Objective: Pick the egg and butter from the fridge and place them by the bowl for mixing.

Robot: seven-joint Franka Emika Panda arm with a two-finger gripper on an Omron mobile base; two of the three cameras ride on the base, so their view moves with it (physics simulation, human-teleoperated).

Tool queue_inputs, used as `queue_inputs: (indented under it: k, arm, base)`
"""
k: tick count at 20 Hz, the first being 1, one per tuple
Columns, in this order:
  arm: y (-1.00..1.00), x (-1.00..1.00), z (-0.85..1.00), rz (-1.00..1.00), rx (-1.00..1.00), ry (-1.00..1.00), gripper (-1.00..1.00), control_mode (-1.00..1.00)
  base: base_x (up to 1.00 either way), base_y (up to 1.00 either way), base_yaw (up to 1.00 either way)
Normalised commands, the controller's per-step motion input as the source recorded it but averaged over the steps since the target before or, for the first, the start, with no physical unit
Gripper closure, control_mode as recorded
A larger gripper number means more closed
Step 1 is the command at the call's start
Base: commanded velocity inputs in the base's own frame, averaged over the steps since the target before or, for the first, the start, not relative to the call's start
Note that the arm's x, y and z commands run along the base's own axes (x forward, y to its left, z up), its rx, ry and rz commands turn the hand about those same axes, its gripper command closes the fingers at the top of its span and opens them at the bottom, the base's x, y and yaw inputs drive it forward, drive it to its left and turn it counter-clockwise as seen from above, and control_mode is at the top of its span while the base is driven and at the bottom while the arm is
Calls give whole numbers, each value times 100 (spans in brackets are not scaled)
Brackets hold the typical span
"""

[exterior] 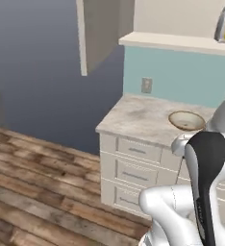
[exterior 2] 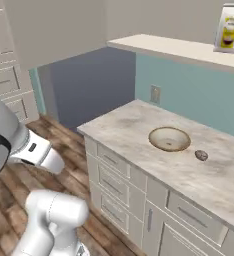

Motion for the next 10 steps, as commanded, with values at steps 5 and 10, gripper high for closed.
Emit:
queue_inputs:
  k: [5,10]
  arm:
    - [0,0,0,0,0,0,-100,100]
    - [0,0,0,0,0,0,-100,100]
  base:
    - [3,0,100]
    - [32,0,94]
